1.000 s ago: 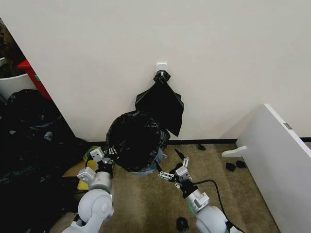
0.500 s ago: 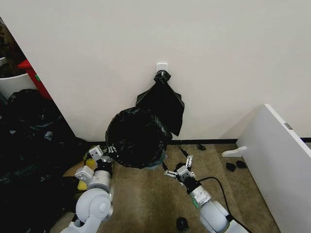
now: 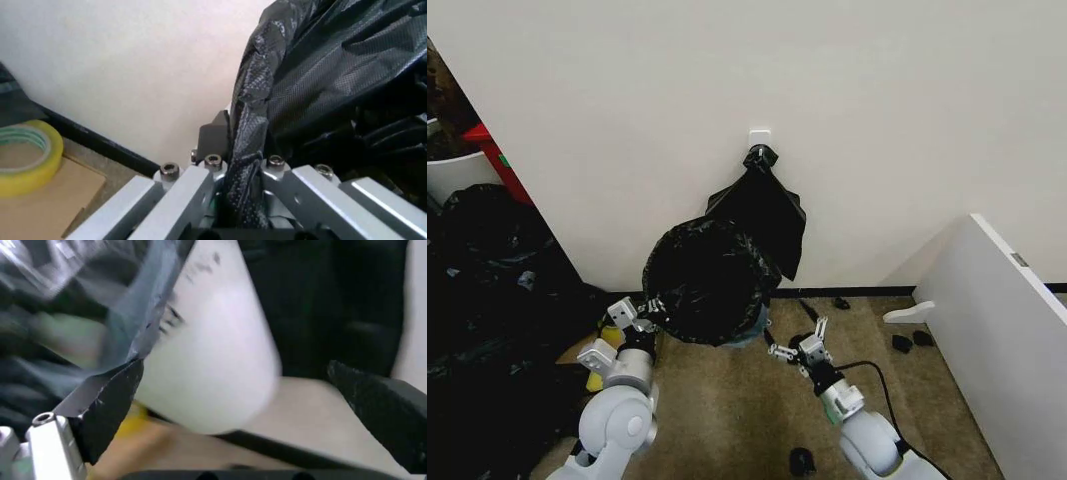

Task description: Place the garbage bag over the trash bin.

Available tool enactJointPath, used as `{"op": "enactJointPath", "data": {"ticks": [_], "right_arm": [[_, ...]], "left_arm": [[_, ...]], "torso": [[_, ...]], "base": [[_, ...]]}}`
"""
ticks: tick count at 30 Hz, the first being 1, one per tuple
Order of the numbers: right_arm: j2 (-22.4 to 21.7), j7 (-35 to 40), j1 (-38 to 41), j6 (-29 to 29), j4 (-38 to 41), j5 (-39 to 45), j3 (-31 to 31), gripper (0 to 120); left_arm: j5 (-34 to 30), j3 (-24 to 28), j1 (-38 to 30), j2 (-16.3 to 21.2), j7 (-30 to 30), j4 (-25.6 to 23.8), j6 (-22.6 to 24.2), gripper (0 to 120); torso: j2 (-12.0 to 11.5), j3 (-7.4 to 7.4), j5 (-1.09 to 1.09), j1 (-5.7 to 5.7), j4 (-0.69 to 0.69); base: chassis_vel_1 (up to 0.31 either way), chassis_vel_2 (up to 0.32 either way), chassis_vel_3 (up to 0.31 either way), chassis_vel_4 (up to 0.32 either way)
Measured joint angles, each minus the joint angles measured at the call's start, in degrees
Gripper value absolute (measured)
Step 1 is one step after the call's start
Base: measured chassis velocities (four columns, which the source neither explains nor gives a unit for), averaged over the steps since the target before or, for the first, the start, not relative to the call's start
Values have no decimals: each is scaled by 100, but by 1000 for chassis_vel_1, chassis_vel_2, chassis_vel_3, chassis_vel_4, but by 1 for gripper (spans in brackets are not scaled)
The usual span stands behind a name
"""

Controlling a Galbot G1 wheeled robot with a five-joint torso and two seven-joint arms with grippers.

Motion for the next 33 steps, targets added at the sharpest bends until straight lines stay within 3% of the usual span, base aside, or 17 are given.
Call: {"op": "enactJointPath", "data": {"ticks": [5, 11, 20, 25, 33], "right_arm": [[-37, -1342, 101, -2, -68, 1413, -13, 100], [34, -1738, 247, -20, -180, 1734, -47, 98], [29, -2403, 496, 41, -652, 2022, 87, 65], [-5, -3097, 523, 61, -799, 2471, 183, 74], [-22, -3396, 479, 43, -748, 2724, 229, 83]], "left_arm": [[-24, 20, -18, -1, 31, 1, -17, 0], [-24, 39, 7, 8, 37, -31, -17, 0], [2, 47, 27, 34, 47, -13, -35, 0], [21, 82, 23, 20, 54, 18, -40, 0], [50, 123, 3, 10, 60, 60, -48, 0]], "torso": [[0, 0, 0, 0, 0], [0, 0, 1, 0, 1], [0, 0, 1, 0, 1], [0, 0, 1, 0, 0], [0, 0, 0, 0, 0]], "base": [[0, 0, 0, 0], [0, 0, 0, 0], [0, 0, 0, 0], [0, 0, 0, 0], [0, 0, 0, 0]]}}
